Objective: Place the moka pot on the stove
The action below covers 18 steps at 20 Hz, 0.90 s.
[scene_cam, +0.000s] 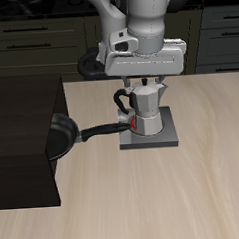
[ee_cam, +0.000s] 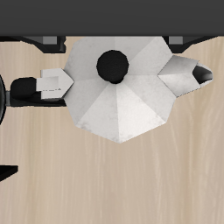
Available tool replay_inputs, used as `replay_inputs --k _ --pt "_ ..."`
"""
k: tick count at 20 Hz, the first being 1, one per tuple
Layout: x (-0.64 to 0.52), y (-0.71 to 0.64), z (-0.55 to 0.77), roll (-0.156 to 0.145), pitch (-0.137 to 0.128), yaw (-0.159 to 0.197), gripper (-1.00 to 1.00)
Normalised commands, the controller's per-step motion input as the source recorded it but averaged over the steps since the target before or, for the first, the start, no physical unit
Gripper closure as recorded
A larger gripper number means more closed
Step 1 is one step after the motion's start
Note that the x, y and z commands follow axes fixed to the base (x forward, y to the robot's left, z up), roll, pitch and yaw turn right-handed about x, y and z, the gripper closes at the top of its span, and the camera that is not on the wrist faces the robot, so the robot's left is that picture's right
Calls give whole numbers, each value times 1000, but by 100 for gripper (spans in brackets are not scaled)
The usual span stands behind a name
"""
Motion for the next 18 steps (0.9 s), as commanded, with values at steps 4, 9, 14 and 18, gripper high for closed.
replay_inputs --k 4,9,14,18 --pt "-338 26 119 23 -17 1 100" --pt "-371 -35 17 16 1 -18 100" --pt "-374 -47 -11 9 -15 8 100" --pt "-323 -56 87 1 -39 8 100"
